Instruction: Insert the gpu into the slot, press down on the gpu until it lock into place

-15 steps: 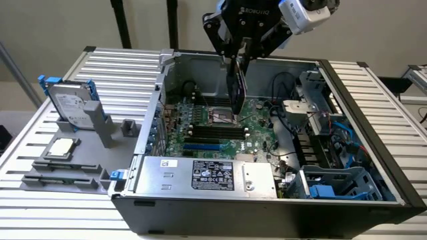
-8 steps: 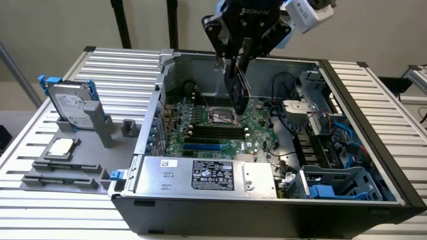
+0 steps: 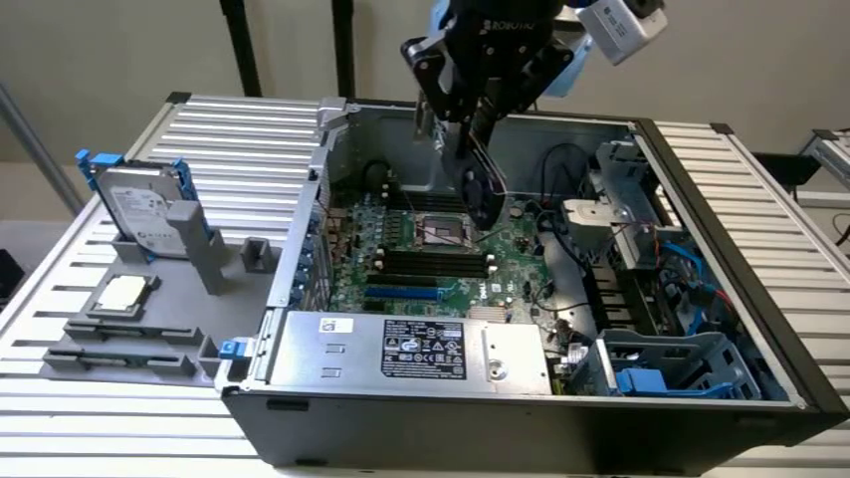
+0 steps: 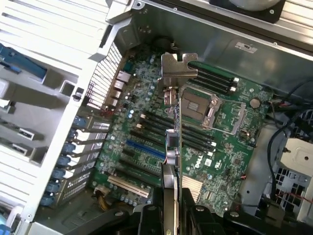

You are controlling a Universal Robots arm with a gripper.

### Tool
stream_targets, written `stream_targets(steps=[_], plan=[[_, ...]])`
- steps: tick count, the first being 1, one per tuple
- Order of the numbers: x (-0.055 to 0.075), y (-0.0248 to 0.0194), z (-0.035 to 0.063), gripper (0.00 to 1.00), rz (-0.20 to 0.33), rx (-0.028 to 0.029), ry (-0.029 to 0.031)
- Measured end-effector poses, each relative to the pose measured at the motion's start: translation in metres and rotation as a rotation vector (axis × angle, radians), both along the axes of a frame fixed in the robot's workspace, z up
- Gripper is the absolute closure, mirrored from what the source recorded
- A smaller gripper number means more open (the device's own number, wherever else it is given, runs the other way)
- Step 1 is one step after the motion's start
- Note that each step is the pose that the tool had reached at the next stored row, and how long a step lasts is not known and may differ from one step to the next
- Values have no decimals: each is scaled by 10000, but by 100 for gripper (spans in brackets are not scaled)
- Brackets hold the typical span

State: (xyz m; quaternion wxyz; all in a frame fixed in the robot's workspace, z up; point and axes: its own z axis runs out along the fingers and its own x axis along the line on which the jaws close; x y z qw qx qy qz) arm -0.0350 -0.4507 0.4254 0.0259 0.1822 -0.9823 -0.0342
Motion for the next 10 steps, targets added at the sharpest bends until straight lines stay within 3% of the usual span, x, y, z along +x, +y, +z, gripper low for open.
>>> stream_targets(steps=[10], plan=[[0, 0, -23, 74, 1821, 0, 0]])
